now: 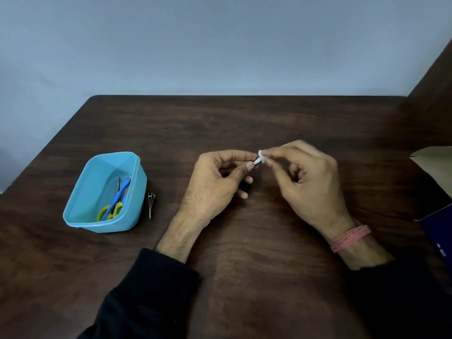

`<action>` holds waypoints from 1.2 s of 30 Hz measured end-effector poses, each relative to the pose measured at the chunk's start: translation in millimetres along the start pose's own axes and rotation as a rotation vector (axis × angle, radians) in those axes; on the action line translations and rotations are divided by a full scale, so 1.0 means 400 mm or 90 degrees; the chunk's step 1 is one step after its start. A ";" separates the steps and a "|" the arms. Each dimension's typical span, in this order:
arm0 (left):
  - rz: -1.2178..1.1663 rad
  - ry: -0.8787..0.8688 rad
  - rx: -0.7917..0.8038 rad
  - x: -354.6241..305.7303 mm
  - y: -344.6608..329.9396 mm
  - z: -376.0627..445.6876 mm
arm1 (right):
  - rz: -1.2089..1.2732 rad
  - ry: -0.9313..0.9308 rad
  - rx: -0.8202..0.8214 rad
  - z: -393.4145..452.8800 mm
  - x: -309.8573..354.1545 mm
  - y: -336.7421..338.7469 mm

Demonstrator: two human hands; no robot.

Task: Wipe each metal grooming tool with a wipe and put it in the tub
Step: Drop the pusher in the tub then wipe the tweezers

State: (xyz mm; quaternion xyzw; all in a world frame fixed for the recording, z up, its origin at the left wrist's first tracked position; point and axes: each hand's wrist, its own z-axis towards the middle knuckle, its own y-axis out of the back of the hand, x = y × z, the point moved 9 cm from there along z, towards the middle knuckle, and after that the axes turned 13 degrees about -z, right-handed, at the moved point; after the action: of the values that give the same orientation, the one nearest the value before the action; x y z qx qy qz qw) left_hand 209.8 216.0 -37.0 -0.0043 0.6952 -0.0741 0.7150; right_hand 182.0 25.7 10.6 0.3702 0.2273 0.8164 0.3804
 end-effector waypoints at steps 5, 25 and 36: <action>-0.016 -0.003 0.023 -0.011 -0.006 -0.006 | 0.003 -0.033 0.002 0.001 -0.028 -0.006; -0.034 -0.017 0.024 -0.021 -0.009 -0.005 | -0.029 -0.094 -0.035 -0.001 -0.052 0.007; -0.014 -0.006 0.032 -0.027 -0.014 -0.013 | -0.039 -0.090 -0.004 0.000 -0.052 -0.003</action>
State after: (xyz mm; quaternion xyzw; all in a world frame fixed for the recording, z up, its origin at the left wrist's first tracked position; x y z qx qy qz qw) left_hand 204.0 212.1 -26.0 0.0056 0.6898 -0.0996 0.7171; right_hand 191.6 9.7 0.9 0.4187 0.2088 0.7769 0.4213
